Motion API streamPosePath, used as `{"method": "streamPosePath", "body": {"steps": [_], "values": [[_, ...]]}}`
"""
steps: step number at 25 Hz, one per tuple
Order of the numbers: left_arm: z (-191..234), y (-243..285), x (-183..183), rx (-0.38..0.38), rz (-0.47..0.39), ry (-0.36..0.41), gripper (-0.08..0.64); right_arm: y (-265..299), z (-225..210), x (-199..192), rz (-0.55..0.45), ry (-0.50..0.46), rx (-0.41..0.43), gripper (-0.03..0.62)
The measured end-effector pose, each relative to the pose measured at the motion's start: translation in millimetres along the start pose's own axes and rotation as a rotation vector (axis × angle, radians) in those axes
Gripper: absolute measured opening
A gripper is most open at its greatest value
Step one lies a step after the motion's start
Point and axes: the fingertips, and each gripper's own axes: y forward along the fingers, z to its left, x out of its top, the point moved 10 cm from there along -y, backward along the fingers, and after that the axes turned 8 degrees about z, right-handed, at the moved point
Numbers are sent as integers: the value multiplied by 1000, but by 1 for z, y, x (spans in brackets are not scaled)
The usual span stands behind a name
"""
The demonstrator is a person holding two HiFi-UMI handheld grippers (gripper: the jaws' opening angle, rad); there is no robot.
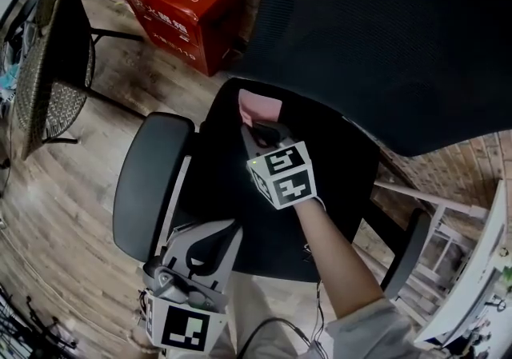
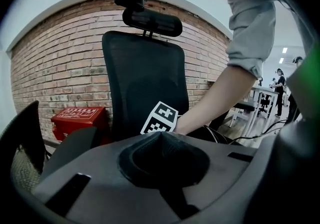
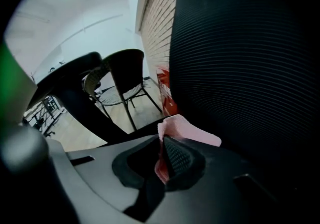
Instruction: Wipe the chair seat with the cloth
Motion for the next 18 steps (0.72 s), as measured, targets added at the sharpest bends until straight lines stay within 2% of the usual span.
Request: {"method": "streamPosePath", "body": {"steps": [5, 8, 12, 18], "values": [[3, -4, 0, 4, -7, -17, 18, 6, 20, 5, -25, -28, 93, 49], [2, -5, 3, 5, -12, -8, 18, 4, 28, 2, -21, -28, 114, 49], [-1, -6, 5, -5, -14, 1, 18, 0, 30, -7, -9, -27, 91, 49], [-4, -4, 7, -33, -19, 33, 18, -16, 20, -29, 7, 33, -1, 49]]}}
